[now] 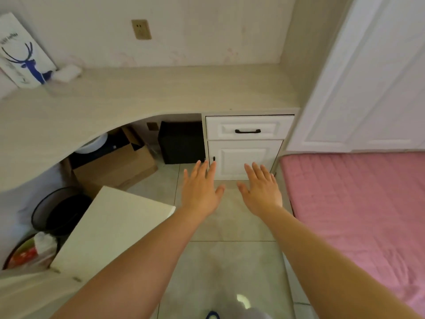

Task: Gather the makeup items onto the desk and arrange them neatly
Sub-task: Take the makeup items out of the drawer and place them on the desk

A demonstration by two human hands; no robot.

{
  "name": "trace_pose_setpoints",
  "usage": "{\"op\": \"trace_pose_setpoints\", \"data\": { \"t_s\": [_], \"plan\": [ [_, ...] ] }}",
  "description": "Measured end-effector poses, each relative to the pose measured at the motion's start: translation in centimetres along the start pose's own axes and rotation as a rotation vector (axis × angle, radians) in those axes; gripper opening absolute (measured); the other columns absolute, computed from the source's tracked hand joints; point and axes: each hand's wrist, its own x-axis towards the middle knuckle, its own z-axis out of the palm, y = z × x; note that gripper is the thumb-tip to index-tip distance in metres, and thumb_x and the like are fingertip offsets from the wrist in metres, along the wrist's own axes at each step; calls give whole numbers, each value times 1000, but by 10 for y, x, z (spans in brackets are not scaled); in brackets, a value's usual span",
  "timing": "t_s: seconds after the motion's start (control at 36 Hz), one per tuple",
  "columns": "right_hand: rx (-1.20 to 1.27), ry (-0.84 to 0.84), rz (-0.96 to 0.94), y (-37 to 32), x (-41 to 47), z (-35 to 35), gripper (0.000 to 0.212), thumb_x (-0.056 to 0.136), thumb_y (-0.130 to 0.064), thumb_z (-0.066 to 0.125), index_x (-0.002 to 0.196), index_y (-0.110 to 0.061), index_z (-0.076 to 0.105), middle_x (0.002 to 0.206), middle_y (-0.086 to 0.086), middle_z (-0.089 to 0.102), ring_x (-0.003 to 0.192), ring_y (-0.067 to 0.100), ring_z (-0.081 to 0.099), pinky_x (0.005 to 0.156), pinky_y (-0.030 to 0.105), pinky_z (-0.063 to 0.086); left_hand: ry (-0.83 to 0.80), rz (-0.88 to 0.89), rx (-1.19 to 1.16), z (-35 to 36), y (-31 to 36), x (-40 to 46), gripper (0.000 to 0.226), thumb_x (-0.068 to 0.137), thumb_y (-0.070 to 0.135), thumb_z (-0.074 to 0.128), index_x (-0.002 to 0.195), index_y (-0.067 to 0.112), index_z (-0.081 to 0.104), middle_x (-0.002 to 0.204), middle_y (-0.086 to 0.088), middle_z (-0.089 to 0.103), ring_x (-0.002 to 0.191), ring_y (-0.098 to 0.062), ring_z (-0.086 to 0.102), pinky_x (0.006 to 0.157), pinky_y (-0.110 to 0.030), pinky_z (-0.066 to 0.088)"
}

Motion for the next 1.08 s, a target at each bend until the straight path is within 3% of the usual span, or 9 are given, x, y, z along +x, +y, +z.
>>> {"op": "trace_pose_setpoints", "data": {
  "t_s": [0.47, 0.67, 1.08],
  "plan": [
    [33, -123, -47, 63, 180, -12, 59, 98, -46, 27, 149, -21, 13, 158, 0, 11, 145, 18, 3, 118, 35, 7, -81, -96, 12, 40, 30, 172, 66, 95, 49, 34, 149, 21, 8, 157, -2, 7, 145, -22, 4, 117, -45, 4],
    [-39, -221, -65, 104, 251, -3, 62, 96, -41, 38, 149, -18, 14, 157, 2, 14, 145, 21, 7, 117, 35, 11, -170, -171, -24, 70, 46, 239, 66, 95, 47, 36, 149, 22, 8, 157, 0, 8, 145, -21, 3, 117, -47, 4],
    [-12, -318, 1, 127, 364, 43, 65, 92, -32, 46, 148, -17, 15, 156, 1, 16, 143, 20, 13, 114, 35, 19, -345, 4, 14, 141, 42, 364, 66, 94, 36, 43, 149, 16, 11, 158, 0, 4, 145, -20, -1, 118, -44, 8]
  ]
}}
